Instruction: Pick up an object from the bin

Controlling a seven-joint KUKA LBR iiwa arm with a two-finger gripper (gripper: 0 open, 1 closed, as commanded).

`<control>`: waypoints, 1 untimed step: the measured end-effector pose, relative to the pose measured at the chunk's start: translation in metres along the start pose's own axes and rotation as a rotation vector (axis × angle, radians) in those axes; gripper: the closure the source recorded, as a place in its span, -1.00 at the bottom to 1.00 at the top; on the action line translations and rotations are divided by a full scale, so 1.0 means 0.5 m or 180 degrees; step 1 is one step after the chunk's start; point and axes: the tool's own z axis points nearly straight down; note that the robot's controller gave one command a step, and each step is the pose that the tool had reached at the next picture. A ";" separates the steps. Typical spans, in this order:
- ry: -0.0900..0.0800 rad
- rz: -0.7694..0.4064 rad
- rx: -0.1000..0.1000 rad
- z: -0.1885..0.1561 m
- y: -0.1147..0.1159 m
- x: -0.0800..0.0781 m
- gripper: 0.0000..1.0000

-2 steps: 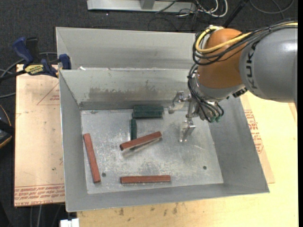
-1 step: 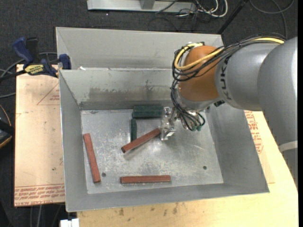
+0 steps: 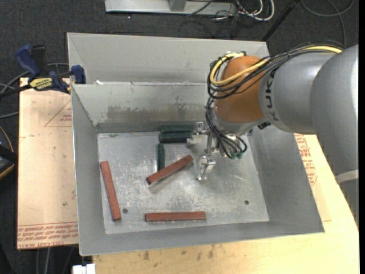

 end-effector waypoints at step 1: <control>-0.0001 0.0000 0.0000 0.000 0.000 0.000 -1.00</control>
Offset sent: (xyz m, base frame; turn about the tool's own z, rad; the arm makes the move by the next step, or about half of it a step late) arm -0.0275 0.0553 -0.0066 0.0538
